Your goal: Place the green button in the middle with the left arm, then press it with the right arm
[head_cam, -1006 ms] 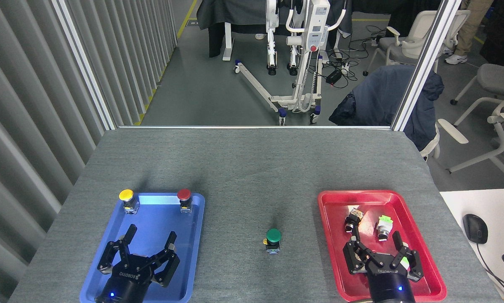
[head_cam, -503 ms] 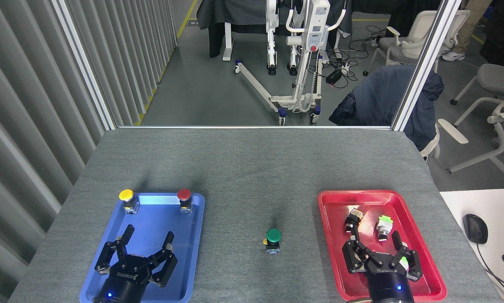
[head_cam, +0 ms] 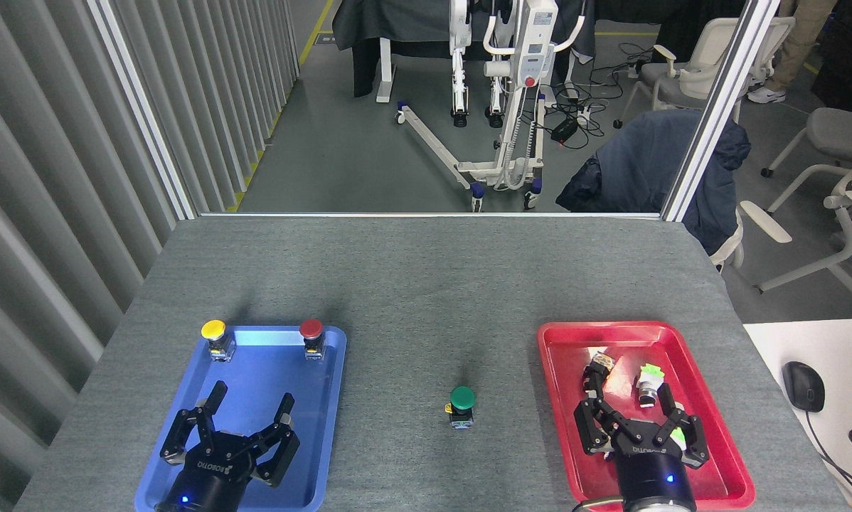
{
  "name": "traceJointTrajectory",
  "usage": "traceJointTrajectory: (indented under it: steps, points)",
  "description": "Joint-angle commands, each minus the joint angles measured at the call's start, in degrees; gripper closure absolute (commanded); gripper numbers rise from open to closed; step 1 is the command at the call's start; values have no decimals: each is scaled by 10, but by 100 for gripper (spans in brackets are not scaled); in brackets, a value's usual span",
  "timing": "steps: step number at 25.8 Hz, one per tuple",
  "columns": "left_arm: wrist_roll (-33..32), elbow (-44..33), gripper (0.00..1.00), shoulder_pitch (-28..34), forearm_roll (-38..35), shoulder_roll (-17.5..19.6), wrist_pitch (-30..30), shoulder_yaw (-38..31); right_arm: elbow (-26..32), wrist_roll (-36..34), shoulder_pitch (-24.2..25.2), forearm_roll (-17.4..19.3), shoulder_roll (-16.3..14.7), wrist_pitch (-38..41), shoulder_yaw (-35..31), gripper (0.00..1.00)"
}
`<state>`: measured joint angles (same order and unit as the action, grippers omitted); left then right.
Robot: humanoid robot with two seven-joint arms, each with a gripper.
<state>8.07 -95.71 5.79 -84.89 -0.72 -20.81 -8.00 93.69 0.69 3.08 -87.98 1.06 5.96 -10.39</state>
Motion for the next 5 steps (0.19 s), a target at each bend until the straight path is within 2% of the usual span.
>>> traceJointTrajectory:
  steps: [1, 5]
  points:
    - [0, 1, 2, 0, 0, 1, 0, 0, 1, 0, -1, 0, 3, 0, 0, 0]
    - [0, 2, 2, -1, 0, 2, 0, 0, 0, 0, -4, 0, 2, 1, 1, 1]
